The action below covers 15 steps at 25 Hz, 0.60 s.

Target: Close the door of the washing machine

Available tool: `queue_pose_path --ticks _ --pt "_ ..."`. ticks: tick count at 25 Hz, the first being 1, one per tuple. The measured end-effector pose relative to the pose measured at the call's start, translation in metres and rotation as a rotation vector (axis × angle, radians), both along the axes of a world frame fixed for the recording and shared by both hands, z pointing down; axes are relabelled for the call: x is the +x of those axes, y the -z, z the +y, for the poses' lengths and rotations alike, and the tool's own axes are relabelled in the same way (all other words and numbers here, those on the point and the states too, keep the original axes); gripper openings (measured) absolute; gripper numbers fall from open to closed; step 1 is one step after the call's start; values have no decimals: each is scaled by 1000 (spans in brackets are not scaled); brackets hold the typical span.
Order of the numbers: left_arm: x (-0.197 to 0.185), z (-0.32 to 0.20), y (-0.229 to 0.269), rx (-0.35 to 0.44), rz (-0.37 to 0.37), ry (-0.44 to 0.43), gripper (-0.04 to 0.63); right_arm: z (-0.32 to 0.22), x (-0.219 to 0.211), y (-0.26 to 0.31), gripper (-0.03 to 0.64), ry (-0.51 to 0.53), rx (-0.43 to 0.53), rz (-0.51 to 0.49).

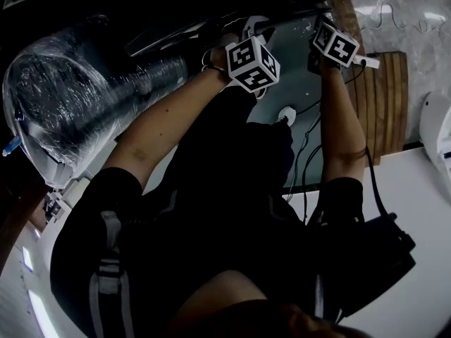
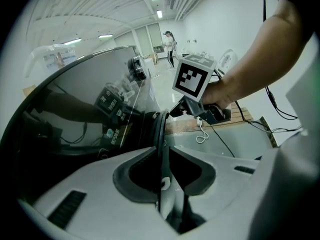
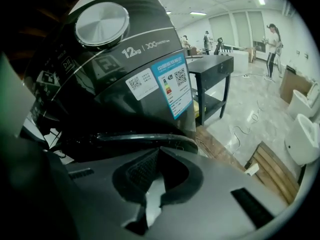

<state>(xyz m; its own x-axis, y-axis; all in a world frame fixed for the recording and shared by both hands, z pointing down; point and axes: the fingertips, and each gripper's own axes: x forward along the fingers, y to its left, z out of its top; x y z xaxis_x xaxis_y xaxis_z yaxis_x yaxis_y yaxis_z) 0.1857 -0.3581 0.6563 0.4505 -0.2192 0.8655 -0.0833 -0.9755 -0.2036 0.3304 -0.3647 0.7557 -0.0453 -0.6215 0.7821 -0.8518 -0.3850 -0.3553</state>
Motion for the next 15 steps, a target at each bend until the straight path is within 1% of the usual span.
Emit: queue_pose_path --ticks 2,4,7,10,13,15 --pt "3 2 2 -24 9 9 80 -3 0 2 2 47 15 17" --pt "6 5 2 -34 17 4 69 -4 1 2 2 55 17 2" --pt "3 11 -2 -50 12 7 66 -2 -2 0 2 15 11 -43" --pt "-6 15 -5 -58 6 26 66 -1 3 -3 2 -48 14 -66" --pt "-12 15 -6 -82 13 58 66 -7 9 -1 0 -65 37 -56" --pt "-17 15 -5 -87 17 85 65 -10 9 -1 0 -60 18 -29"
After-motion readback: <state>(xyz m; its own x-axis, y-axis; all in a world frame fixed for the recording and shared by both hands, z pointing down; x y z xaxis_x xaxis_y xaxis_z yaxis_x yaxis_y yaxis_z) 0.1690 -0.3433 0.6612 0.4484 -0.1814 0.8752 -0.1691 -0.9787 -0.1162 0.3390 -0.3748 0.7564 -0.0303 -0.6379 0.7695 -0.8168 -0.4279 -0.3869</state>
